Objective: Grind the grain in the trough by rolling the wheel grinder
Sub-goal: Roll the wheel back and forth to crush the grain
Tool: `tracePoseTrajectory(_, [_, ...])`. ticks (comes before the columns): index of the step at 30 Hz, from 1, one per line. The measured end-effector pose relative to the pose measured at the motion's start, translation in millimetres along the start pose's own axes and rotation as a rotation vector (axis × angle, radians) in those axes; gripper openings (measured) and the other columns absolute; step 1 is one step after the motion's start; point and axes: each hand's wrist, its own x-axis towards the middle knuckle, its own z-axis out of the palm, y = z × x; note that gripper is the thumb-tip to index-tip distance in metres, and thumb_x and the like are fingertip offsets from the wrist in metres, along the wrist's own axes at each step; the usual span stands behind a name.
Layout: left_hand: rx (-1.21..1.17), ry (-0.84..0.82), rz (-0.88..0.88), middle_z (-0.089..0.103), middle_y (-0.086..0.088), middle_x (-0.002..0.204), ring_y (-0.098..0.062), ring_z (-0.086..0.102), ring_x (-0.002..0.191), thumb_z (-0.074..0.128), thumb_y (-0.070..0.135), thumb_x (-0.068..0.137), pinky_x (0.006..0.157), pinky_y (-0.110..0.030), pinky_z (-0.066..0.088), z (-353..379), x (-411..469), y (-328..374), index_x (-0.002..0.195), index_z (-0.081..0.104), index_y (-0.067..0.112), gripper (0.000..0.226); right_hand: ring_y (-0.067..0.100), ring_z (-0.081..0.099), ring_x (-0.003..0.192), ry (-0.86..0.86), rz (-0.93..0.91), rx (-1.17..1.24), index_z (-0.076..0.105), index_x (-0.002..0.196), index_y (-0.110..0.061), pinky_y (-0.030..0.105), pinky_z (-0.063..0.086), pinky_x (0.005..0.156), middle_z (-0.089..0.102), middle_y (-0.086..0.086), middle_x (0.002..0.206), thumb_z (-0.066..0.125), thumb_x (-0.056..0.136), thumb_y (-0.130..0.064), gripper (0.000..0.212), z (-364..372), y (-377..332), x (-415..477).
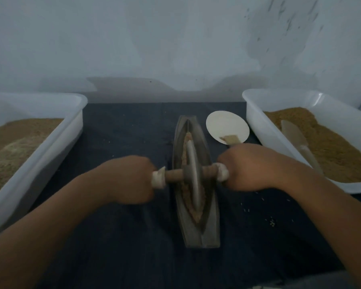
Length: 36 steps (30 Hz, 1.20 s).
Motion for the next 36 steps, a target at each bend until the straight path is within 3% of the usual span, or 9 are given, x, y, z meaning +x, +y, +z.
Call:
tracePoseTrajectory(7, [0.093, 0.323, -0.142, 0.066, 0.006, 0.081, -0.024, 0.066, 0.077, 0.061, 0.048, 0.081, 0.071, -0.036, 0.056, -23.6, 62.7, -6.9, 0.072, 0.056, 0.026, 0.024, 0.007, 0.052, 0.063, 0.341, 0.165, -0.119, 0.058, 0.072, -0.022, 0.026, 0.030, 0.055, 0.057, -0.012, 0.068, 0.058, 0.092, -0.041, 0.027, -8.9, 28.7, 65.4])
tracePoseTrajectory(10, [0.118, 0.393, -0.188, 0.065, 0.004, 0.085, -0.027, 0.065, 0.080, 0.063, 0.061, 0.085, 0.072, -0.038, 0.054, -35.4, 89.2, -6.3, 0.078, 0.061, 0.026, 0.035, 0.010, 0.051, 0.064, 0.356, 0.246, -0.104, 0.054, 0.069, -0.027, 0.028, 0.031, 0.056, 0.057, -0.010, 0.070, 0.052, 0.092, -0.046, 0.030, -9.2, 43.5, 94.2])
tracePoseTrajectory(15, [0.109, 0.164, -0.003, 0.063, 0.010, 0.072, -0.011, 0.061, 0.066, 0.063, 0.042, 0.075, 0.062, -0.030, 0.050, -20.9, 51.4, -8.1, 0.071, 0.060, 0.026, 0.017, 0.008, 0.060, 0.055, 0.144, 0.140, 0.014, 0.058, 0.063, -0.028, 0.025, 0.036, 0.051, 0.062, -0.005, 0.060, 0.059, 0.079, -0.044, 0.022, 11.5, 39.2, 53.7])
tracePoseTrajectory(18, [0.120, 0.110, 0.059, 0.058, 0.011, 0.061, -0.006, 0.057, 0.057, 0.053, 0.049, 0.062, 0.051, -0.025, 0.040, -6.7, 23.7, -8.0, 0.066, 0.057, 0.026, 0.024, -0.010, 0.061, 0.062, 0.107, 0.053, 0.092, 0.064, 0.071, -0.036, 0.024, 0.036, 0.043, 0.059, -0.042, 0.071, 0.046, 0.064, -0.056, 0.027, 26.0, 35.5, 18.3])
tracePoseTrajectory(21, [0.230, 0.240, 0.014, 0.060, 0.008, 0.069, -0.021, 0.064, 0.068, 0.049, 0.053, 0.064, 0.061, -0.031, 0.050, -18.5, 46.0, -1.6, 0.069, 0.055, 0.023, 0.031, 0.007, 0.057, 0.053, 0.202, 0.124, 0.009, 0.060, 0.067, -0.030, 0.027, 0.038, 0.047, 0.062, -0.005, 0.061, 0.048, 0.072, -0.056, 0.029, 27.3, 40.0, 40.6])
tracePoseTrajectory(27, [0.234, 0.432, -0.141, 0.065, 0.001, 0.083, -0.029, 0.061, 0.074, 0.046, 0.062, 0.066, 0.068, -0.035, 0.048, -61.7, 99.6, 11.3, 0.074, 0.057, 0.021, 0.043, 0.014, 0.051, 0.055, 0.518, 0.272, -0.023, 0.053, 0.062, -0.029, 0.028, 0.033, 0.050, 0.055, -0.008, 0.061, 0.049, 0.083, -0.047, 0.027, 2.3, 47.7, 104.5])
tracePoseTrajectory(31, [0.149, 0.221, -0.080, 0.057, 0.003, 0.076, -0.026, 0.060, 0.073, 0.061, 0.047, 0.077, 0.073, -0.036, 0.056, -48.5, 68.1, 8.7, 0.069, 0.051, 0.023, 0.027, 0.014, 0.054, 0.061, 0.365, 0.249, -0.036, 0.060, 0.068, -0.028, 0.031, 0.037, 0.054, 0.059, -0.006, 0.068, 0.044, 0.081, -0.050, 0.030, 9.0, 38.8, 80.0])
tracePoseTrajectory(34, [0.178, 0.011, 0.013, 0.060, 0.005, 0.065, -0.015, 0.062, 0.061, 0.067, 0.035, 0.077, 0.056, -0.025, 0.050, -30.1, 30.9, 5.3, 0.066, 0.056, 0.018, 0.022, 0.010, 0.061, 0.053, 0.102, 0.109, 0.078, 0.065, 0.070, -0.033, 0.028, 0.041, 0.048, 0.065, -0.006, 0.062, 0.047, 0.068, -0.052, 0.027, 20.6, 30.8, 29.6])
tracePoseTrajectory(36, [0.173, -0.045, 0.029, 0.061, 0.005, 0.060, -0.006, 0.060, 0.054, 0.068, 0.036, 0.073, 0.044, -0.021, 0.039, -21.4, 18.3, 3.7, 0.066, 0.060, 0.017, 0.021, -0.006, 0.063, 0.059, 0.007, 0.022, 0.138, 0.062, 0.082, -0.056, 0.022, 0.037, 0.042, 0.065, -0.030, 0.068, 0.043, 0.061, -0.059, 0.028, 21.3, 24.4, 8.2])
